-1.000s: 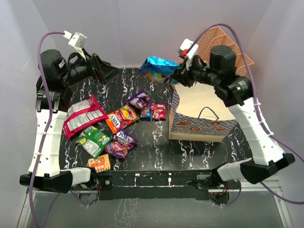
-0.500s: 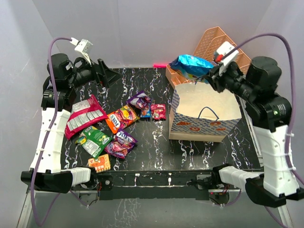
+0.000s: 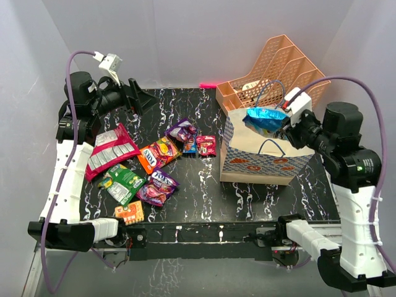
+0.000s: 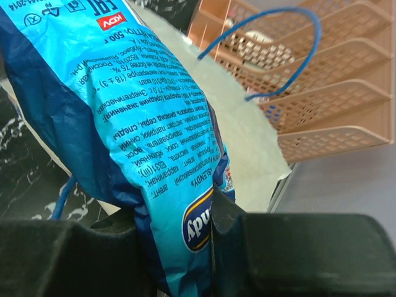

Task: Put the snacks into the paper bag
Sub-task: Place the snack in the paper bag.

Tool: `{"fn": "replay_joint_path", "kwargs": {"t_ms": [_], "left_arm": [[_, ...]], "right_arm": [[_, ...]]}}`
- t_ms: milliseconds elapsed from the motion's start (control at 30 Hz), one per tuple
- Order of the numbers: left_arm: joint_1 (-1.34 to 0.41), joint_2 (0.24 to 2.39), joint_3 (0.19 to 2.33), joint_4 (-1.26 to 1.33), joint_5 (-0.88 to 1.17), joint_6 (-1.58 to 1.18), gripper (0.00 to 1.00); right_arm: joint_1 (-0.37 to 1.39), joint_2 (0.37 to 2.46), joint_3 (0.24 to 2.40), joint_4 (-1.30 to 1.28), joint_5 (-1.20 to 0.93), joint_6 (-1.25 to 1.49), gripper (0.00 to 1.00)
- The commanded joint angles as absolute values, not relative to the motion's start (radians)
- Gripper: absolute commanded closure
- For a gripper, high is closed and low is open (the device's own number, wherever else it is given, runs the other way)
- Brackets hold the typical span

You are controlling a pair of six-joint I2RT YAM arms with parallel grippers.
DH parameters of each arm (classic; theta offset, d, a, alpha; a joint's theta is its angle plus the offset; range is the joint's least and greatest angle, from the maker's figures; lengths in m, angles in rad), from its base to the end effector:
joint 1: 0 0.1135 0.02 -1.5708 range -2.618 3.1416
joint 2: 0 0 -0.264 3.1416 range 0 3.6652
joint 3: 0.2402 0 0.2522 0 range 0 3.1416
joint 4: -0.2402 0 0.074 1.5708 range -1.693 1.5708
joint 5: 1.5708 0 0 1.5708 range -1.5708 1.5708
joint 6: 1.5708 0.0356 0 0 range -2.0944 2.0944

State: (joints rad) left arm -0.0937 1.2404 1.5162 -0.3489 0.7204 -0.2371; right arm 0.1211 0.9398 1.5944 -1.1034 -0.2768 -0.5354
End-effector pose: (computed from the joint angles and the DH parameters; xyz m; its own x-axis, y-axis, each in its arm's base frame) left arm 0.2509 -0.0472 0.4803 -0.2411 -0.1546 -0.9581 0.6880 0.6691 -0.2811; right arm 0.1175 0.0241 0.4764 -0.1865 -0.5171 -0.8354 -0.5299 0.7690 -0.3577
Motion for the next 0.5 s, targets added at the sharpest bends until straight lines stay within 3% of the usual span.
{"fn": "replay_joint_path", "kwargs": {"t_ms": [0, 467], "left_arm": [[-0.083, 1.208, 1.496, -0.315, 0.726, -0.234, 0.09], [-0.075, 1.195, 1.460, -0.271, 0.756, -0.284, 0.09]], "right_arm": [[0.115, 0.932, 1.572, -0.966, -0.245, -0.572, 0.92], [0.115, 1.106, 1.545, -1.028, -0.234, -0.573, 0.92]]}}
